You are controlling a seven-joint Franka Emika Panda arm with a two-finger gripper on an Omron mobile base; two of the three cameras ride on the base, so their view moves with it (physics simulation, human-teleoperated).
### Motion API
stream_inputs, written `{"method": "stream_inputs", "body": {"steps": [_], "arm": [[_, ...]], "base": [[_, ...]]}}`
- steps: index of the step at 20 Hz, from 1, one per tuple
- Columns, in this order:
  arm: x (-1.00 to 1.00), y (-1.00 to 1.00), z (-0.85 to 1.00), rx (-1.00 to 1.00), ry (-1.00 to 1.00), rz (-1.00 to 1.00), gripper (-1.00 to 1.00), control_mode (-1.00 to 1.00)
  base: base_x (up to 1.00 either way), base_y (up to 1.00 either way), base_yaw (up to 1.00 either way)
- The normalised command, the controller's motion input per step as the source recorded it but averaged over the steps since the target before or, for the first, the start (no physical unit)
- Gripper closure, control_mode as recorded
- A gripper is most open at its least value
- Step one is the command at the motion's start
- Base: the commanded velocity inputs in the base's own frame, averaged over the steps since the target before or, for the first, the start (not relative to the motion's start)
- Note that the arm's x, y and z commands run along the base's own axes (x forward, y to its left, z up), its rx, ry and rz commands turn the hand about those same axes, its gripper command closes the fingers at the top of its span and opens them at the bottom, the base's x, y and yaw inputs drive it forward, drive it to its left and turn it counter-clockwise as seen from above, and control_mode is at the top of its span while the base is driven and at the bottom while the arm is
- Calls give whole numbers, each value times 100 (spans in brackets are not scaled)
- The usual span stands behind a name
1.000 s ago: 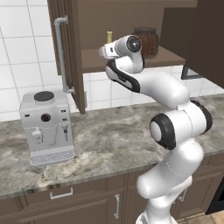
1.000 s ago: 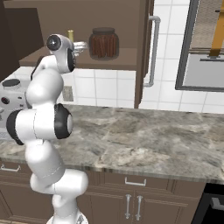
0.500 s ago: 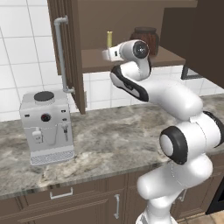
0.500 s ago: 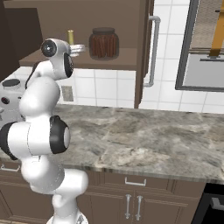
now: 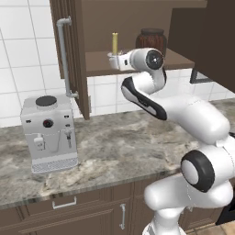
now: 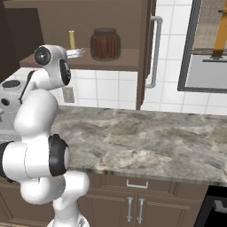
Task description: Pick the candle and jar from the dining table and place them in the open cabinet. Close the cabinet after placing the objects.
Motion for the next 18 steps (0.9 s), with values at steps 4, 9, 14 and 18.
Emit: {"method": "stream_inputs", "body": {"steps": [4, 9, 14, 18], "arm": [[-66, -11, 0, 0, -1, 3, -100, -100], [-79, -11, 0, 0, -3, 3, -100, -100], [-81, -5, 0, 0, -5, 0, -100, -100], [-73, -7, 0, 0, -1, -1, -100, -100]], "base": [[0, 0, 0], [0, 0, 0], [0, 0, 0], [0, 0, 0]]}}
